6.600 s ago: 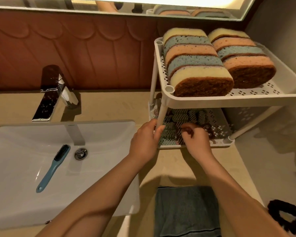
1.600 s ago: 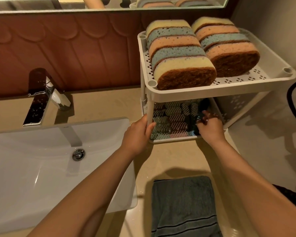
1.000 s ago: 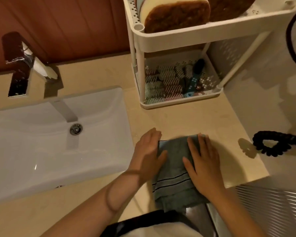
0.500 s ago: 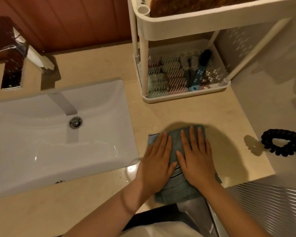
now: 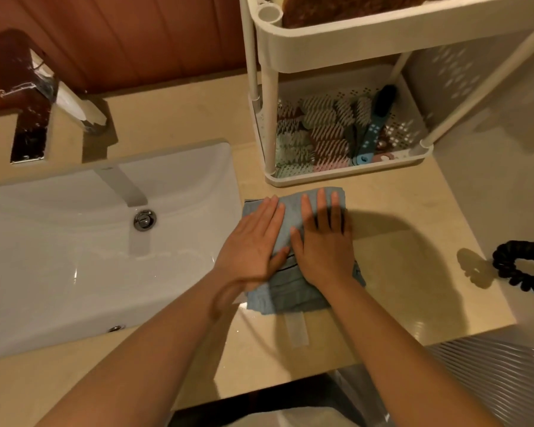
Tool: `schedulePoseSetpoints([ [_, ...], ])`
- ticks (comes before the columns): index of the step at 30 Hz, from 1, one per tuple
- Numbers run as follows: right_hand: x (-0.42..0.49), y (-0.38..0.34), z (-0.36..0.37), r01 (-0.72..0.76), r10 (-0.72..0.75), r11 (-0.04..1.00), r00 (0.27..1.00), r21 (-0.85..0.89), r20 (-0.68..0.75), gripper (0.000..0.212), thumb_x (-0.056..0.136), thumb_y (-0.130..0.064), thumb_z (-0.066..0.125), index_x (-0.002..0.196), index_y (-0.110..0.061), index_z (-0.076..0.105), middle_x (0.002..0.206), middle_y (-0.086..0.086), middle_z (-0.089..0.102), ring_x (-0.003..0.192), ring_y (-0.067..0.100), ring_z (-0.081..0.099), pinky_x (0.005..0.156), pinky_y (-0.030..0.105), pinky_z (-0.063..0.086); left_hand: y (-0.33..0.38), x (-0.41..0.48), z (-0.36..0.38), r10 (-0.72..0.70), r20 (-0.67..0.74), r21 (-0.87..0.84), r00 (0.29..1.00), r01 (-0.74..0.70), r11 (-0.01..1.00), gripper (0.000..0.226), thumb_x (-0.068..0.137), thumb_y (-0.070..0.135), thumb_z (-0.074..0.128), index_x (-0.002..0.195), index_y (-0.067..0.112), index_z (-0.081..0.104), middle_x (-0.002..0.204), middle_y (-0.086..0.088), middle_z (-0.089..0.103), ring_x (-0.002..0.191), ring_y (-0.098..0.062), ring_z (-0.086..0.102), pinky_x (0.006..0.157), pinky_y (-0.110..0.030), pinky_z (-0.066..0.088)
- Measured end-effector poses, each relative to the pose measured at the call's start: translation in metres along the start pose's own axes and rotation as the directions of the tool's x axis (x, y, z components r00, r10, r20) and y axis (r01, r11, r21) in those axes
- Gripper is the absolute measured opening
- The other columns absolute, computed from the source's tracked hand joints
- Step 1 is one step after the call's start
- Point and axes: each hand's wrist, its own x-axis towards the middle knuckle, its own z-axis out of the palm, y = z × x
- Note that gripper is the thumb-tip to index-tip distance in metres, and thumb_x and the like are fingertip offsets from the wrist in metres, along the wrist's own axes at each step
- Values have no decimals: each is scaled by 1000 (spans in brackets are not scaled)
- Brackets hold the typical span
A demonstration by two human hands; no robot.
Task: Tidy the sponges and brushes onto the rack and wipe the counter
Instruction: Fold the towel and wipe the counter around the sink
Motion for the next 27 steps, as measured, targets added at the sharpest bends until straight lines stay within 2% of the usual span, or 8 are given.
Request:
schedulePoseSetpoints([
  [2, 8, -2, 3, -14, 14, 1000, 1000, 3, -19, 62, 88, -40, 32, 142, -10, 35, 145, 22, 38, 136, 38, 29, 107, 47, 17, -7, 10, -7, -2, 48, 35, 999, 0, 999, 76, 91, 56, 13, 149, 10, -5, 158, -8, -8, 142, -12, -14, 114, -29, -1],
  [5, 14, -6, 8, -44, 44, 999, 999, 11, -32, 60, 90, -42, 30, 138, -10, 43, 144, 22, 40, 133, 40, 38, 107, 47, 18, -8, 16, -17, -21, 126, 84, 992, 10, 996, 71, 97, 50, 21, 148, 10, -10, 157, -9, -14, 145, -16, -13, 116, -30, -4],
  [12, 10, -6, 6, -56, 61, 996, 995, 67, -73, 55, 89, -41, 38, 133, -11, 52, 140, 22, 47, 130, 40, 43, 104, 53, 35, 10, 13, -15, -119, 127, -5, 985, 121, 993, 63, 100, 40, 18, 149, 8, -8, 158, -8, -14, 145, -17, -14, 116, -29, -8],
  [15, -6, -6, 6, -46, 49, 998, 997, 52, -61, 56, 89, -41, 37, 134, -11, 50, 140, 22, 46, 131, 39, 42, 104, 52, 35, 18, -1, -9, -124, 104, -12, 987, 126, 992, 62, 100, 38, 17, 148, 8, -8, 158, -8, -14, 145, -17, -14, 115, -28, -9],
  [17, -20, -5, 4, -40, 41, 996, 999, 85, -17, 60, 90, -42, 29, 140, -12, 41, 146, 21, 37, 137, 37, 33, 109, 50, 27, 24, -14, -1, -120, 81, -10, 989, 122, 993, 63, 99, 41, 12, 148, 8, -8, 158, -9, -12, 145, -18, -13, 114, -28, -10],
  [20, -48, -4, 0, -28, 19, 992, 997, 126, 72, 64, 91, -45, 17, 147, -15, 23, 155, 17, 19, 144, 32, 14, 114, 42, 6, 35, -40, 12, -112, 31, -53, 993, 113, 992, 72, 89, 48, 3, 148, 6, -1, 158, -13, -4, 146, -22, -4, 114, -30, -6],
  [23, -77, -6, -3, -14, 10, 997, 998, 72, 67, 62, 92, -43, 23, 147, -14, 25, 154, 17, 22, 143, 34, 17, 113, 43, 11, 46, -64, 25, -95, -81, -74, 992, 89, 993, 65, 93, 38, 23, 145, -1, 22, 153, -20, 22, 143, -31, 19, 112, -38, 10],
  [27, -105, -15, -6, -36, 33, 999, 996, 38, 83, 61, 92, -43, 24, 145, -12, 29, 153, 18, 25, 143, 34, 18, 112, 46, 15, 53, -92, 33, -111, -114, -113, 987, 98, 989, 63, 90, 34, 31, 144, 2, 28, 151, -17, 29, 140, -24, 14, 111, -42, 11],
])
